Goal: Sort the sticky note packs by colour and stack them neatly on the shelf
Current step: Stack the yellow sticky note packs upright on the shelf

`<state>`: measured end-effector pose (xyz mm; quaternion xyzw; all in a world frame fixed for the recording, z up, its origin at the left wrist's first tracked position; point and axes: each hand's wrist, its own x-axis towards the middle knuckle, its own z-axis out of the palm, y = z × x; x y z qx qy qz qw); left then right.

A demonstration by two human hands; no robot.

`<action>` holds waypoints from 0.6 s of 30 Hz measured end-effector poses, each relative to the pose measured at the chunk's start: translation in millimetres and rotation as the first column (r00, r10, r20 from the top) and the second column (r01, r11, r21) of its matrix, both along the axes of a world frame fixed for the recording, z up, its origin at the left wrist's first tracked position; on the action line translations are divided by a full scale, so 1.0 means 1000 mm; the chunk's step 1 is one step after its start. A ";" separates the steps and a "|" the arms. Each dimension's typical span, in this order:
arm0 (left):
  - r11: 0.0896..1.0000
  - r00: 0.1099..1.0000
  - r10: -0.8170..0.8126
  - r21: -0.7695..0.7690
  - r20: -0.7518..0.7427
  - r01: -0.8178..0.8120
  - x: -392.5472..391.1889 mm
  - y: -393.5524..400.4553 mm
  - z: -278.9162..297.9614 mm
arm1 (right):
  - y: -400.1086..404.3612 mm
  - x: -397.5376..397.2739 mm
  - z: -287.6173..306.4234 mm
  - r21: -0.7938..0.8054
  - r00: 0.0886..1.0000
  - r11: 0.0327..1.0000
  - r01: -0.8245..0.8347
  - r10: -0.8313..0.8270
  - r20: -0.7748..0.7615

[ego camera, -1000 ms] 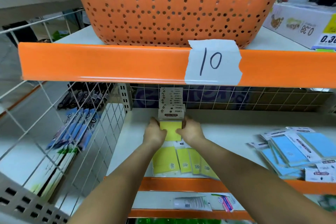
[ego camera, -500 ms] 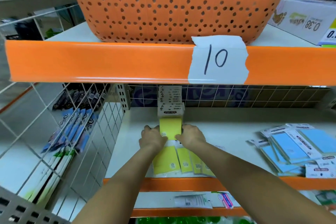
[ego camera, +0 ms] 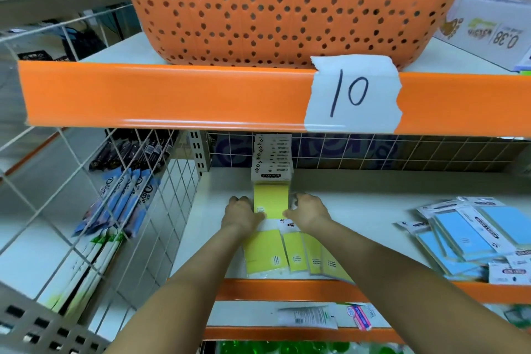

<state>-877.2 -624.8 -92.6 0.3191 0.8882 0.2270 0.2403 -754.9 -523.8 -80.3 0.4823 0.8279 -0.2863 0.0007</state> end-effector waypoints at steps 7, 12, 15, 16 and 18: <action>0.992 0.990 0.117 -0.046 0.077 -0.114 -0.003 -0.019 0.021 | -0.005 0.004 0.018 0.018 0.997 0.998 -0.056 0.055 0.048; 0.980 0.975 0.143 -0.158 0.167 -0.117 0.010 -0.034 0.031 | -0.029 0.005 0.020 -0.183 0.982 0.967 -0.175 0.184 0.035; 0.978 0.948 0.171 -0.162 0.267 -0.131 0.023 -0.039 0.031 | -0.038 0.006 0.013 -0.175 0.977 0.964 -0.201 0.210 0.033; 0.978 0.941 0.182 -0.157 0.286 -0.141 0.026 -0.040 0.030 | -0.040 0.007 0.011 -0.167 0.977 0.966 -0.198 0.207 0.040; 0.976 0.931 0.199 -0.146 0.307 -0.161 0.031 -0.039 0.027 | -0.041 0.010 0.011 -0.168 0.979 0.969 -0.183 0.196 0.060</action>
